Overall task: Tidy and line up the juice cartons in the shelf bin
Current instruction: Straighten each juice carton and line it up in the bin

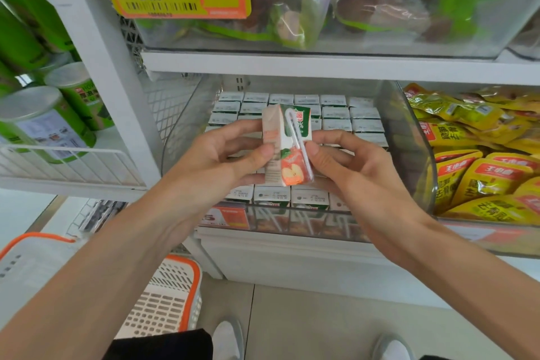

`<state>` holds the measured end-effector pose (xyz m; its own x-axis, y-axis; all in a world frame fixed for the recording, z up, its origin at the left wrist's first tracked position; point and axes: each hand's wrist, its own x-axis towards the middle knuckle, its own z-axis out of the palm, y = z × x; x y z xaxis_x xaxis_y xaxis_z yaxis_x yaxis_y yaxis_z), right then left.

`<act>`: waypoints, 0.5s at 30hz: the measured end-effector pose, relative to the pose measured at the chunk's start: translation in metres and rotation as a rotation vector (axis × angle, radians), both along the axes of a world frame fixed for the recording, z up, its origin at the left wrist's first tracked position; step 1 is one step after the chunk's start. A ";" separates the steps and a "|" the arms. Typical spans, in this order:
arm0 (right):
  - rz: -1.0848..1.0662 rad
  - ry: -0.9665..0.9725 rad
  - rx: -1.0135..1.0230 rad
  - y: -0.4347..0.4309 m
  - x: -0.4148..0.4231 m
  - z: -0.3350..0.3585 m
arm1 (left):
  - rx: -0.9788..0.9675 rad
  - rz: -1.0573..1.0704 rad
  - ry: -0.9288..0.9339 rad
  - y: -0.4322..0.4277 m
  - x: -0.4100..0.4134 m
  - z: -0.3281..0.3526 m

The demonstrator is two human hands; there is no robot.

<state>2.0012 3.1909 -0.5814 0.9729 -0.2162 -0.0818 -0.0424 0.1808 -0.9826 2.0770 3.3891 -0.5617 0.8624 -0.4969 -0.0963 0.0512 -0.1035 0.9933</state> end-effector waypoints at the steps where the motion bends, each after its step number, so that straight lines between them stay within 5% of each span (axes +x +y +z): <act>1: 0.024 0.010 -0.008 -0.001 0.000 0.001 | -0.007 -0.027 0.011 0.000 0.000 0.000; 6: 0.152 0.017 -0.078 -0.001 -0.003 0.000 | -0.009 -0.162 0.052 0.000 -0.003 0.000; 15: 0.170 0.032 -0.192 -0.003 -0.001 0.001 | -0.032 -0.091 0.147 0.000 -0.001 0.000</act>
<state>1.9998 3.1879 -0.5805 0.9942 -0.0646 -0.0865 -0.0880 -0.0211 -0.9959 2.0757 3.3891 -0.5612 0.7913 -0.5775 -0.2010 0.1878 -0.0832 0.9787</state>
